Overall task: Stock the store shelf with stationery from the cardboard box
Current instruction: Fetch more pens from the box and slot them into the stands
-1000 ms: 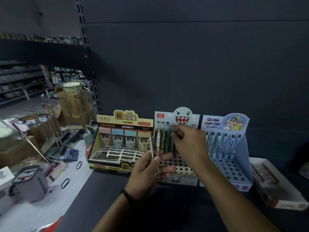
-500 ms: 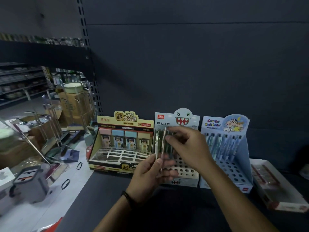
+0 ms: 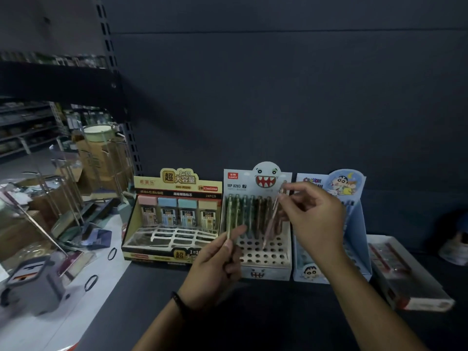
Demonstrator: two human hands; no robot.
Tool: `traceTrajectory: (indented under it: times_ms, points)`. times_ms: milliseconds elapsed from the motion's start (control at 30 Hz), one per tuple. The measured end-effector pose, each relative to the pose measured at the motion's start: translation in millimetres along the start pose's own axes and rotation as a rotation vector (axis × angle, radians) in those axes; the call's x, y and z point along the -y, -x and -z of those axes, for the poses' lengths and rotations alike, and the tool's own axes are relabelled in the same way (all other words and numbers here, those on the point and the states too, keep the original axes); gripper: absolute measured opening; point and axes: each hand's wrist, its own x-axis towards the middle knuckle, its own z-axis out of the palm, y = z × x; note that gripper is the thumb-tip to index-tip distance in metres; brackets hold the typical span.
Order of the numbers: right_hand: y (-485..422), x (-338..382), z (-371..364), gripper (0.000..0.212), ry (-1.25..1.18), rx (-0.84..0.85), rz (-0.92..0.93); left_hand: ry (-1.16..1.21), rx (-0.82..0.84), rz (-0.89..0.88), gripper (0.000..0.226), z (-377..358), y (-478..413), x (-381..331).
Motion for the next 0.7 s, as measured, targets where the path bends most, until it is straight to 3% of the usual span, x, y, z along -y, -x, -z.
traceTrajectory:
  times_ms: [167, 400, 500, 700]
  points:
    - [-1, -2, -5, 0.041, 0.229, -0.026, 0.061, 0.026, -0.035, -0.025, 0.038, 2, -5, 6]
    - [-1, -3, -20, 0.034, 0.397, 0.036, 0.146, -0.093, -0.033, -0.199, 0.014, -4, 2, 0]
    - [-1, -5, -23, 0.033, 0.424, 0.066, 0.119, -0.171, -0.105, -0.206, 0.023, -1, 2, -1]
    - [0, -7, -29, 0.034, 0.446, 0.115, 0.104, -0.147, -0.098, -0.177, 0.034, 0, 3, -6]
